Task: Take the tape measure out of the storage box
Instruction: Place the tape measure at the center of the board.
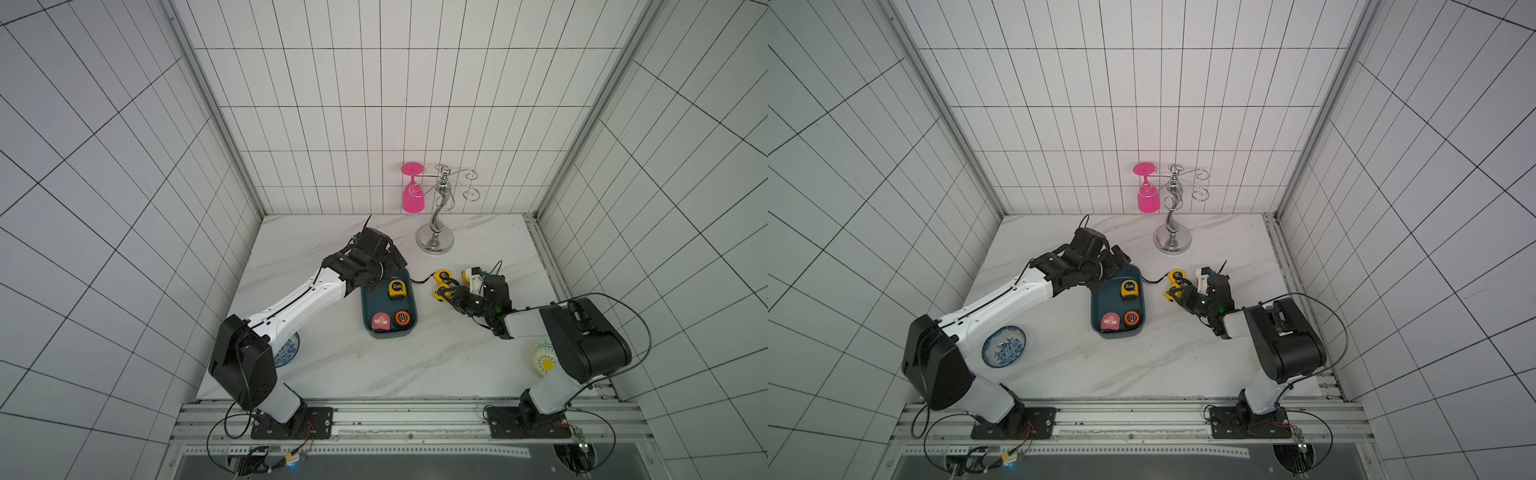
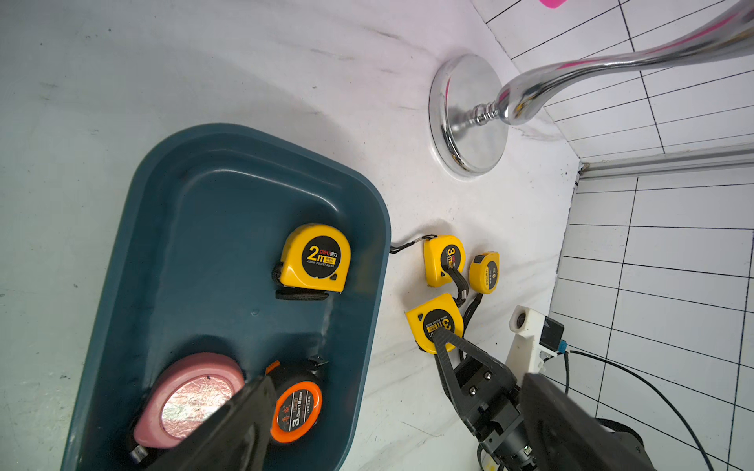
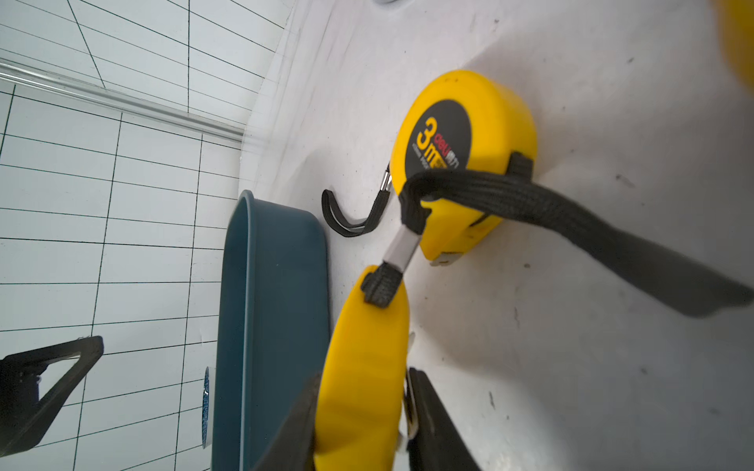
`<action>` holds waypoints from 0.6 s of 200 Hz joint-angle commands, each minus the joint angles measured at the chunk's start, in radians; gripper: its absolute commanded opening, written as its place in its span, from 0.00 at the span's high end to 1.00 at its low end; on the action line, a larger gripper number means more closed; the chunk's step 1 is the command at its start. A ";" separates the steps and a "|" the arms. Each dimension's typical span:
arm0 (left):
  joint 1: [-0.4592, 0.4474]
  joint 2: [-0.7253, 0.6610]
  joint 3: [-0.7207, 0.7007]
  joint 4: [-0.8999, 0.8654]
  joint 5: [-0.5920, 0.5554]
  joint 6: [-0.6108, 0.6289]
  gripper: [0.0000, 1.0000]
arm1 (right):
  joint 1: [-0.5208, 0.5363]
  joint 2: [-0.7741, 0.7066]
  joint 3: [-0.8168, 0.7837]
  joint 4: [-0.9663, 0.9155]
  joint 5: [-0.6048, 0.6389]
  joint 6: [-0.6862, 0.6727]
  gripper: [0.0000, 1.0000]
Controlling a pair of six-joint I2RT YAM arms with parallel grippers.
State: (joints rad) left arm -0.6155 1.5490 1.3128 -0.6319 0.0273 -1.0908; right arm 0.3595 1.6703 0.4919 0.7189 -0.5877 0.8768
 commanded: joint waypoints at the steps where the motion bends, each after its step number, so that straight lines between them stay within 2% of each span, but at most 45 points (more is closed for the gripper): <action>1: 0.007 -0.018 -0.013 0.005 -0.002 0.017 0.02 | -0.006 0.014 0.032 -0.043 -0.023 0.015 0.74; 45: 0.012 -0.017 -0.023 0.005 0.006 0.022 0.02 | -0.007 -0.002 0.043 -0.126 -0.026 0.004 0.66; 72: 0.014 -0.017 -0.027 0.005 0.008 0.022 0.02 | -0.006 -0.023 0.051 -0.187 -0.021 -0.011 0.52; 93: 0.014 -0.017 -0.030 0.003 0.009 0.025 0.02 | -0.006 -0.054 0.059 -0.259 -0.014 -0.013 0.45; 120: 0.015 -0.011 -0.031 -0.003 0.010 0.040 0.02 | -0.005 -0.119 0.075 -0.385 0.012 -0.079 0.35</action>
State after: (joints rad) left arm -0.6056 1.5490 1.2903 -0.6327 0.0322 -1.0798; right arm 0.3595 1.6146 0.5198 0.4854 -0.6018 0.8562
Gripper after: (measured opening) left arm 0.977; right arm 0.609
